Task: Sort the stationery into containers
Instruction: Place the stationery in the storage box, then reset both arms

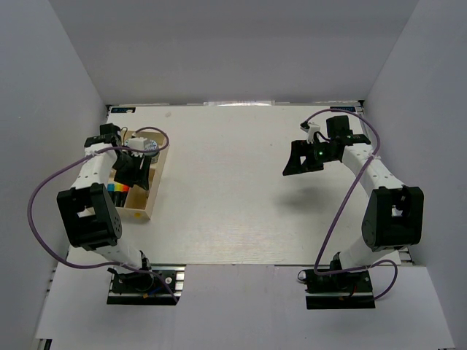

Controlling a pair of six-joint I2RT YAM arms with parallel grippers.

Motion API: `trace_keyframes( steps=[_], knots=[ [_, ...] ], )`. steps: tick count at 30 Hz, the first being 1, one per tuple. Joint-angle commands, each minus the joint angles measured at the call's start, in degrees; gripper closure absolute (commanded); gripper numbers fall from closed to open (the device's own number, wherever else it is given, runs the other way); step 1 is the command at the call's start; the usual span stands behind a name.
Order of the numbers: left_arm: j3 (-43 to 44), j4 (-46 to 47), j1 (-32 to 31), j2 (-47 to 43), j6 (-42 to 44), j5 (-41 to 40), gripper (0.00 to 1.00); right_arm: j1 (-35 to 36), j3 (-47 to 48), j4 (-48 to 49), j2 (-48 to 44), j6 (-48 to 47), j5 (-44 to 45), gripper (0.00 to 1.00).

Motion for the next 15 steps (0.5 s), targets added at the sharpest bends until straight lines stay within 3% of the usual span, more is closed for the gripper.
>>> trace_keyframes(
  steps=[1,2,3,8,12,15],
  knots=[
    [1.29,0.88,0.12,-2.42,0.56,2.17,0.26,-0.15,-0.02,0.65,0.14,-0.22,0.26,0.11],
    [2.17,0.79,0.12,-2.51,0.83,3.13,0.22,-0.15,-0.11,0.73,-0.04,-0.22,0.35,0.11],
    [2.7,0.79,0.12,-2.59,1.0,3.66,0.02,-0.24,-0.11,0.82,-0.12,-0.13,0.52,0.11],
    [10.24,-0.25,-2.51,-1.21,0.22,7.09,0.02,-0.24,0.77,2.23,-1.09,1.09,4.02,0.11],
    [25.87,-1.84,-5.68,7.93,-5.22,7.28,0.02,-0.68,3.48,3.46,-1.01,2.24,8.16,0.11],
    [44.22,-6.4,-6.83,19.44,-9.27,8.92,0.02,-1.46,8.65,3.02,0.4,1.54,11.32,0.11]
  ],
)
